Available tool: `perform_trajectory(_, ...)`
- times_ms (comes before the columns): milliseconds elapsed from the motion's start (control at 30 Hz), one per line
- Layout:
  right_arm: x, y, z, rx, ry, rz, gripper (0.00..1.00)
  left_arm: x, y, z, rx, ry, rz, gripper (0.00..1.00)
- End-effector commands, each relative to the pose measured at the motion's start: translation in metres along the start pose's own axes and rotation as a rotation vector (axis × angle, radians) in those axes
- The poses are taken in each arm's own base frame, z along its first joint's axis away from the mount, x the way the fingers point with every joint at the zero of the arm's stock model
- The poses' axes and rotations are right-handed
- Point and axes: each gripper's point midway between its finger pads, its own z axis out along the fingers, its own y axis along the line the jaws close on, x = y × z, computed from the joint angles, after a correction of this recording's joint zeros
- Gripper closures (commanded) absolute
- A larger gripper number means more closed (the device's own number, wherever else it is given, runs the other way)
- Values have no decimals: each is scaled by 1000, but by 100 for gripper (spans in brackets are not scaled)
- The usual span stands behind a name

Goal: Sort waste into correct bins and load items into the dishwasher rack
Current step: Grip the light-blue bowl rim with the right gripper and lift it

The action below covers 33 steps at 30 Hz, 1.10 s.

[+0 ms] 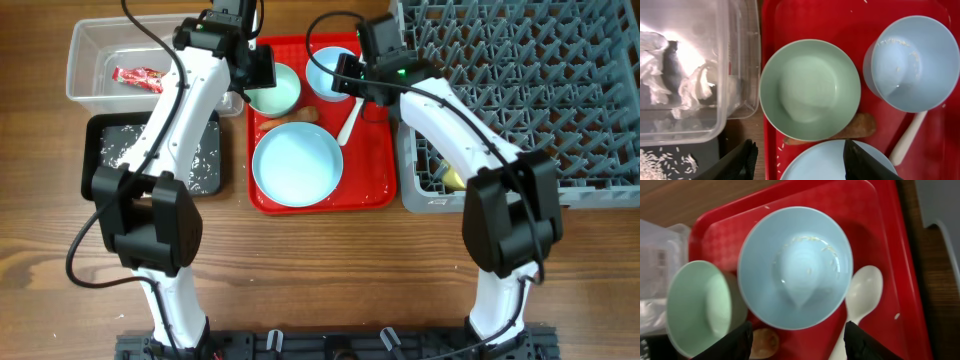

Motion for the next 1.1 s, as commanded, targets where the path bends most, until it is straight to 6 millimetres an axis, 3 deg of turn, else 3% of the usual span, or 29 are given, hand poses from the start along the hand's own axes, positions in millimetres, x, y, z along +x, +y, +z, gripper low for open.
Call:
perform_trajectory(0,-10,-17,8,89,-53,16,40,-28,8,-48,-35,-147,-27,41)
perform_trajectory(167,-6,-35,26,134,-44,42,44,-41,20,-81,-27,-225,-57,36)
perform_trajectory(433,-11,-36,57,101,-87,19,51,-47,54,-83,-62,-233,-116,17)
perform_trajectory(600,-6,-39,67,105,-81,21,68,-48,69,-83,-78,-231,-143,0)
perform_trajectory(700,-6,-40,67,107,-80,20,81,-49,69,-83,-78,-231,-143,0)
perform_trajectory(900,3,-52,78,132,-51,8,81,-48,69,-83,-78,-231,-142,0)
perform_trajectory(1067,2,-51,78,120,-46,8,86,-48,69,-83,-78,-231,-142,0)
